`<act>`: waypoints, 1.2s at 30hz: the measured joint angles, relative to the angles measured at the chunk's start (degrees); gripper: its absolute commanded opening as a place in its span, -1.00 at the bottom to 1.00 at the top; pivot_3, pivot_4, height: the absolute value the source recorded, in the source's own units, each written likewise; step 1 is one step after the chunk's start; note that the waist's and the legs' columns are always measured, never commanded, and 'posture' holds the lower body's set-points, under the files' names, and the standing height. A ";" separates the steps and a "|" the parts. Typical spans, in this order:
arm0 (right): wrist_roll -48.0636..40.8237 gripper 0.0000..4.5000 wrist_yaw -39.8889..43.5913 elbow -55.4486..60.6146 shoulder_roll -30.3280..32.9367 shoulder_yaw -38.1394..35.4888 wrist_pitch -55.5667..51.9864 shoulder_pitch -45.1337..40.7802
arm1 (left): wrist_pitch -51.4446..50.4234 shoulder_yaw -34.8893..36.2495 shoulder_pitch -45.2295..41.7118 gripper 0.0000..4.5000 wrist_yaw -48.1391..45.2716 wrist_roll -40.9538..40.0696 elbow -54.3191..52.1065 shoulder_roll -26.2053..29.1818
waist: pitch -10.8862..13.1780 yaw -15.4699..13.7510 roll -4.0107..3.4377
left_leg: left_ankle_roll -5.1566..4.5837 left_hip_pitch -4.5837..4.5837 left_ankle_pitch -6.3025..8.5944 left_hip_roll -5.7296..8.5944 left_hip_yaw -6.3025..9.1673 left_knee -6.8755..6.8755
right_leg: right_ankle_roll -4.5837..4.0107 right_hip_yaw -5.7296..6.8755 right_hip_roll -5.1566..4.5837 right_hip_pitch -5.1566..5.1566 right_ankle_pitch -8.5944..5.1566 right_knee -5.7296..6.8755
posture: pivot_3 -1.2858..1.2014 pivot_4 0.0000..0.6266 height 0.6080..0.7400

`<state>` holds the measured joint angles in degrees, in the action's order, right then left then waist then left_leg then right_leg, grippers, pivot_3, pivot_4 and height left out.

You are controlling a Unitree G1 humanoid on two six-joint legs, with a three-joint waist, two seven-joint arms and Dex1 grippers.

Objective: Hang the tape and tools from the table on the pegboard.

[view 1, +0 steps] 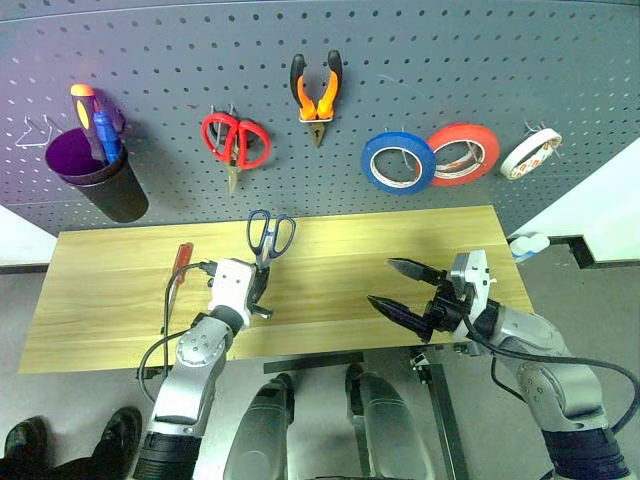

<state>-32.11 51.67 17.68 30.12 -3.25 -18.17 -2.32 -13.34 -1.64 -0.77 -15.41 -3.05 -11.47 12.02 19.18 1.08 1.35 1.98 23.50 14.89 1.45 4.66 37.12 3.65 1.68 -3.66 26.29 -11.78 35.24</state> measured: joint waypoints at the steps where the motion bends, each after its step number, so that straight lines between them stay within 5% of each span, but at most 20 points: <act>1: 0.24 1.00 0.86 -0.26 0.34 -0.12 0.92 0.09 | 1.53 0.43 0.78 -0.66 -0.41 -0.20 -0.39 0.15 | 0.00 0.02 0.00 | 0.00 0.00 0.00 0.00 0.00 0.00 | 0.00 0.00 0.00 0.00 0.00 0.00 | -0.05 0.00 1.00; 17: -7.53 1.00 4.19 -0.19 -3.08 -4.97 3.07 -1.28 | 19.81 5.11 8.35 -0.66 -1.55 0.07 -4.23 3.52 | -0.03 0.17 -0.03 | -0.01 -0.02 -0.01 -0.05 -0.25 0.18 | -0.26 0.00 0.13 -0.06 0.19 0.07 | -0.09 -0.10 1.00; 36: -9.84 1.00 8.71 -3.43 -6.54 -7.32 11.89 0.18 | 22.92 5.63 3.32 -0.66 -1.30 1.29 -7.32 4.96 | -0.09 1.58 -0.03 | -0.01 -0.09 -0.01 -0.11 -0.38 0.86 | -0.29 -0.13 0.24 -0.17 0.41 0.60 | -0.08 -0.12 1.00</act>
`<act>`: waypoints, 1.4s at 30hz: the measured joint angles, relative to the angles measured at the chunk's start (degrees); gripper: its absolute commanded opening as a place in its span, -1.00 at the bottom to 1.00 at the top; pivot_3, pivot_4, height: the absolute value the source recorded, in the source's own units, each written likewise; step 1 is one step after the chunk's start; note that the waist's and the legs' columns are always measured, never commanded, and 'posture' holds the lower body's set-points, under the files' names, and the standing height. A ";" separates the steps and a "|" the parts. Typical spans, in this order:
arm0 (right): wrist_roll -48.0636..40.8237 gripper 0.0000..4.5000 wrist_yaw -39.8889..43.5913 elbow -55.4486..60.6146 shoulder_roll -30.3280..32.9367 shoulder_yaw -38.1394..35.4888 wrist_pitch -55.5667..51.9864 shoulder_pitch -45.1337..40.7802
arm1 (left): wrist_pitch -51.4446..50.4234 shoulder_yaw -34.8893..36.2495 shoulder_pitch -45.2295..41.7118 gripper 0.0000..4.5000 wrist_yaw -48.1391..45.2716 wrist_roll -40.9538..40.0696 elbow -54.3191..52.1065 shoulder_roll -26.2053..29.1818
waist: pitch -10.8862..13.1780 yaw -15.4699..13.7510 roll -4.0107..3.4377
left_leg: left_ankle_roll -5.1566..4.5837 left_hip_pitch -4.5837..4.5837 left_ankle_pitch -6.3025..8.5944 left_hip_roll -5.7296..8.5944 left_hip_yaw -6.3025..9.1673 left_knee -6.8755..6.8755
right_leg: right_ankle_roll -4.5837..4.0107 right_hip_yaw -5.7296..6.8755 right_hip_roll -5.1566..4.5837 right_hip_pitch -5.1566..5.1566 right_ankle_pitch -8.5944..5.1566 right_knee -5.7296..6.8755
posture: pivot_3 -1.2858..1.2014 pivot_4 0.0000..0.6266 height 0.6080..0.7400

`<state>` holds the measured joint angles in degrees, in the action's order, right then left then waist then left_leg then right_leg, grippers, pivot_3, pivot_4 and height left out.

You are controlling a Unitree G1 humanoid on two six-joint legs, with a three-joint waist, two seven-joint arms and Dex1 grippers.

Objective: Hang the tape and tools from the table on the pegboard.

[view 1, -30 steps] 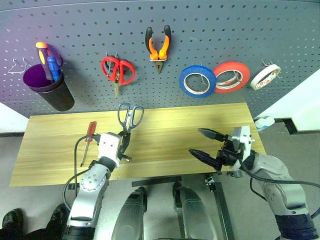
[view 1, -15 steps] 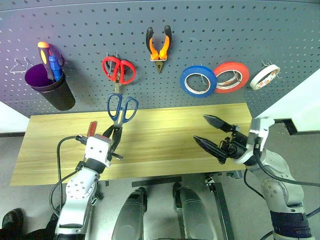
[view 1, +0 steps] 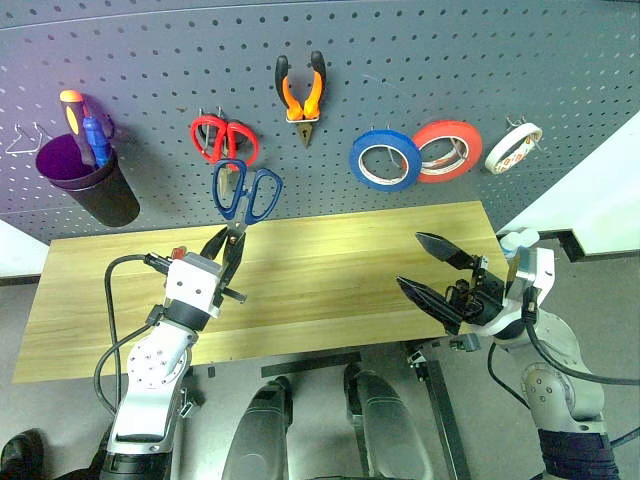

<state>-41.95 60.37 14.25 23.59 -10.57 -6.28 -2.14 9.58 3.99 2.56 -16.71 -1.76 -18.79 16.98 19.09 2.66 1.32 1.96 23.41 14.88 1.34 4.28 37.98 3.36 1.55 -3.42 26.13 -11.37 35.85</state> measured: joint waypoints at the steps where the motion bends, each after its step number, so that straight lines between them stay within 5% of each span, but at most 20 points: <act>1: -0.03 1.00 0.34 -0.38 0.00 0.00 0.13 0.00 | 0.06 0.00 0.00 -0.66 0.03 0.09 -0.11 0.08 | 0.00 -0.01 0.00 | 0.00 -0.01 0.00 0.00 0.00 0.04 | 0.01 -0.01 0.00 0.00 -0.01 0.05 | -0.08 -0.12 1.00; 12: -0.49 1.00 1.96 -3.39 -0.02 -0.07 0.88 -0.16 | 1.39 0.36 -0.05 -0.66 3.82 5.28 -0.59 0.39 | -0.02 -0.05 0.01 | 0.00 -0.05 0.00 0.00 -0.05 0.12 | -0.04 -0.07 0.02 0.00 0.02 0.19 | -0.08 -0.12 1.00; 42: 1.32 1.00 0.31 -4.32 -0.66 0.26 1.66 -0.59 | 1.28 4.12 -6.20 -0.66 3.16 1.44 7.59 1.60 | -0.05 -0.05 0.01 | 0.00 -0.11 -0.01 0.00 -0.11 0.17 | -0.06 -0.12 0.03 -0.01 0.04 0.31 | -0.08 -0.10 1.00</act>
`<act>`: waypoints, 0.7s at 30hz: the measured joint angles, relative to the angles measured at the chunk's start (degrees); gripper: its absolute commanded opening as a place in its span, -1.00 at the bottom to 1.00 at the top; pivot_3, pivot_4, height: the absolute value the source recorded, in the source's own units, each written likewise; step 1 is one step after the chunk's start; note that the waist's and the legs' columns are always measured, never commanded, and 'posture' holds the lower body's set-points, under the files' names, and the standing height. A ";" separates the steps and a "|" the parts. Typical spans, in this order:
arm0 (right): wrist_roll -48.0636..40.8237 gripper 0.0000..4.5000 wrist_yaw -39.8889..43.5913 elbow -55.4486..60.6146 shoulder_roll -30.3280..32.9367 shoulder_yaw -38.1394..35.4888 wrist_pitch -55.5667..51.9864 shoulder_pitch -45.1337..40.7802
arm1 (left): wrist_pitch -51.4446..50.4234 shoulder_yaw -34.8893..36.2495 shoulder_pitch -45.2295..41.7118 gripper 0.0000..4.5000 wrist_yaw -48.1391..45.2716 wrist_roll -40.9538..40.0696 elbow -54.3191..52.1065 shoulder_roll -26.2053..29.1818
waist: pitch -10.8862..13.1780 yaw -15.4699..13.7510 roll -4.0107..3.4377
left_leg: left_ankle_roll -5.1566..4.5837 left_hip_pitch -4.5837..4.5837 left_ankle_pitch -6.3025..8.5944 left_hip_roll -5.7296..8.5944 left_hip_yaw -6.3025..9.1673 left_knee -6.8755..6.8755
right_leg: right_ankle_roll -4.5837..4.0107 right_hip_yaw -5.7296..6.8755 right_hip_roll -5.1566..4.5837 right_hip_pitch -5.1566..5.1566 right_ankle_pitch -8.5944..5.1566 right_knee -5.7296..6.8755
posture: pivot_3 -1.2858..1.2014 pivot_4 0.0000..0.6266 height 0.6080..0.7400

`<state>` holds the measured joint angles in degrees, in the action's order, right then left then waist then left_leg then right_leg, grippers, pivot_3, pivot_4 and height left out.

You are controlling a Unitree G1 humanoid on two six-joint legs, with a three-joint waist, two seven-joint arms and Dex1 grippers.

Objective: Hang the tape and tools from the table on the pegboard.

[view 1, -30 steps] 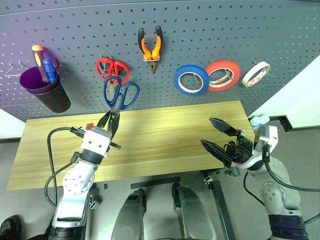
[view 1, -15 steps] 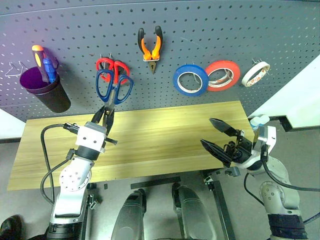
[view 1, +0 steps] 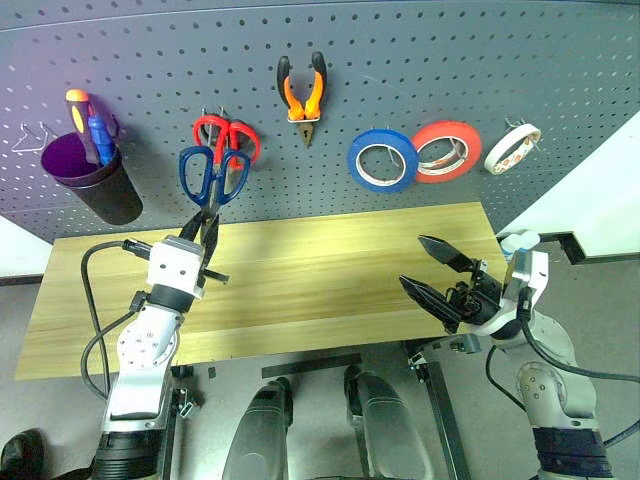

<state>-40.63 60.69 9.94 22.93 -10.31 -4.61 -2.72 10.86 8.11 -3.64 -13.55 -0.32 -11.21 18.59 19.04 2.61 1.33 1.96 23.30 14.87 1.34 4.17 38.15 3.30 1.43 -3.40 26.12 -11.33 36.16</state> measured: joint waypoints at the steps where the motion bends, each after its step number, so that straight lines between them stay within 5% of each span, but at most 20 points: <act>1: 0.00 1.00 -0.14 0.01 0.00 0.01 -0.01 0.01 | 0.00 -0.01 -0.51 -0.66 -0.50 -0.60 0.57 -0.01 | 0.00 0.02 0.00 | 0.00 0.00 0.00 0.00 -0.01 0.00 | 0.00 0.00 0.00 0.00 0.00 0.00 | -0.08 -0.10 1.00; 21: 1.03 1.00 -2.34 0.27 -0.25 1.93 -0.01 0.13 | -0.07 0.52 -3.98 -0.66 -5.71 -9.23 4.29 -0.39 | -0.04 0.03 0.02 | 0.00 -0.02 0.00 0.00 -0.02 0.06 | 0.00 -0.03 0.00 -0.01 0.01 0.06 | -0.08 -0.14 1.00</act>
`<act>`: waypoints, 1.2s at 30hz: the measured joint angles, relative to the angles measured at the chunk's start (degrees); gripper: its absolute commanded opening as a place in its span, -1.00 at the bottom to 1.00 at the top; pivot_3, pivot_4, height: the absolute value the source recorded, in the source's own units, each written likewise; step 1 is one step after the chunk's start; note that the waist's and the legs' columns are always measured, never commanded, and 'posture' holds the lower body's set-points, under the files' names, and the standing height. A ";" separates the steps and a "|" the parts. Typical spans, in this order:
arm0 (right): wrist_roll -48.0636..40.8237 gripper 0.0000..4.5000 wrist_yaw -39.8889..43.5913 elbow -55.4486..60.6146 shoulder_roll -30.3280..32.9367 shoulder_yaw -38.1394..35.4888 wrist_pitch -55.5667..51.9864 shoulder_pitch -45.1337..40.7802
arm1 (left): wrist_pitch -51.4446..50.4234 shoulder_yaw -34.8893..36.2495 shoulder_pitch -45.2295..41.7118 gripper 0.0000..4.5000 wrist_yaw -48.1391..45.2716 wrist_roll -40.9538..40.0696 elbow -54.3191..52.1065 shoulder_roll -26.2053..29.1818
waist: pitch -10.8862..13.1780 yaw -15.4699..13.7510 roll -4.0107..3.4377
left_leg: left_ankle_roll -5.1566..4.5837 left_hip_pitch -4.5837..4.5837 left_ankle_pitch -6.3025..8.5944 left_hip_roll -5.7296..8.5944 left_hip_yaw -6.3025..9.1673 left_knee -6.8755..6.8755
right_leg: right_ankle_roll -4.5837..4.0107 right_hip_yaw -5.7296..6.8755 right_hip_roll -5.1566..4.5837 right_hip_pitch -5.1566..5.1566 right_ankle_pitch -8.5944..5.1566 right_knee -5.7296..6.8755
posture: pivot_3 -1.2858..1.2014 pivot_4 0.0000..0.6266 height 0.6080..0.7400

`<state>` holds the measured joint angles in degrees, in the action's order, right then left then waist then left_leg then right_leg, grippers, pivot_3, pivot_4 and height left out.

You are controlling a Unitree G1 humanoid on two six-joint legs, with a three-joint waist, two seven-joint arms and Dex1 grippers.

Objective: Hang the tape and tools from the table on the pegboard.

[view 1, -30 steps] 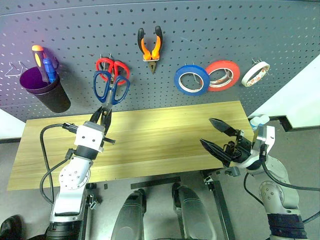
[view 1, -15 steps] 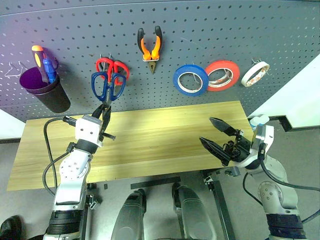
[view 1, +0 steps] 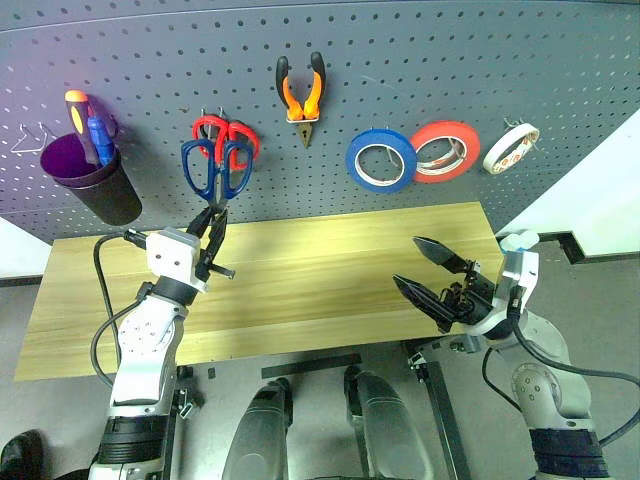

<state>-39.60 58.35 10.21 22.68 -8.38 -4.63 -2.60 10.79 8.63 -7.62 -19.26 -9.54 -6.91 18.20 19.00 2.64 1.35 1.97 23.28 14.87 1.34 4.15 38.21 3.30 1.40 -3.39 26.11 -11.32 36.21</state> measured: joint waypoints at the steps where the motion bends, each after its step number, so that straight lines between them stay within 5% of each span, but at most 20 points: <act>1: 0.01 1.00 -0.16 0.02 -0.04 -0.01 0.00 -0.04 | -0.31 0.10 -0.31 -0.66 -0.23 -0.45 0.31 0.19 | 0.00 0.04 0.00 | 0.00 0.00 0.00 0.00 0.00 0.00 | 0.00 0.00 0.00 0.00 0.00 0.00 | -0.08 -0.14 1.00; 16: 0.83 1.00 -2.01 0.95 -0.24 0.02 0.03 -0.17 | -9.53 0.35 -6.90 -0.66 -2.09 -6.14 6.00 0.60 | -0.20 0.10 0.02 | 0.01 -0.04 -0.01 0.00 -0.03 0.03 | 0.00 -0.03 0.03 0.00 0.01 0.07 | -0.09 -0.14 1.00; 20: 1.15 1.00 -2.28 0.95 -0.33 0.02 0.03 -0.20 | -10.56 2.52 -8.43 -0.22 -3.57 -9.36 8.83 0.42 | -0.24 0.64 0.03 | 0.01 -0.11 -0.01 -0.02 -0.10 0.02 | 0.00 -0.12 0.05 -0.01 0.01 0.11 | -0.09 -0.14 1.00; 28: 1.16 1.00 -2.34 0.95 -0.34 0.02 0.03 -0.25 | -10.66 3.97 -6.56 0.99 -4.36 -11.32 9.26 0.16 | -0.24 1.14 0.04 | 0.01 -0.14 -0.01 -0.02 -0.20 0.03 | 0.01 -0.24 0.05 -0.02 0.02 0.12 | -0.08 -0.13 1.00; 36: 1.13 1.00 -2.02 0.93 -0.35 0.14 0.01 -1.28 | -10.68 3.70 0.18 0.99 -3.25 -10.42 5.51 -1.30 | -0.26 1.29 0.06 | 0.01 -0.31 0.00 -0.05 -0.46 0.02 | 0.07 -0.57 0.10 -0.03 0.08 0.17 | -0.08 -0.14 1.00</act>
<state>-38.47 56.33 11.13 22.33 -8.24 -4.62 -3.88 0.11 12.33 -7.43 -22.51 -19.96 -1.40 16.90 18.75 3.93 1.42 1.97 22.97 14.86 1.29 3.69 38.23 3.37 0.83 -3.29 26.08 -11.24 36.38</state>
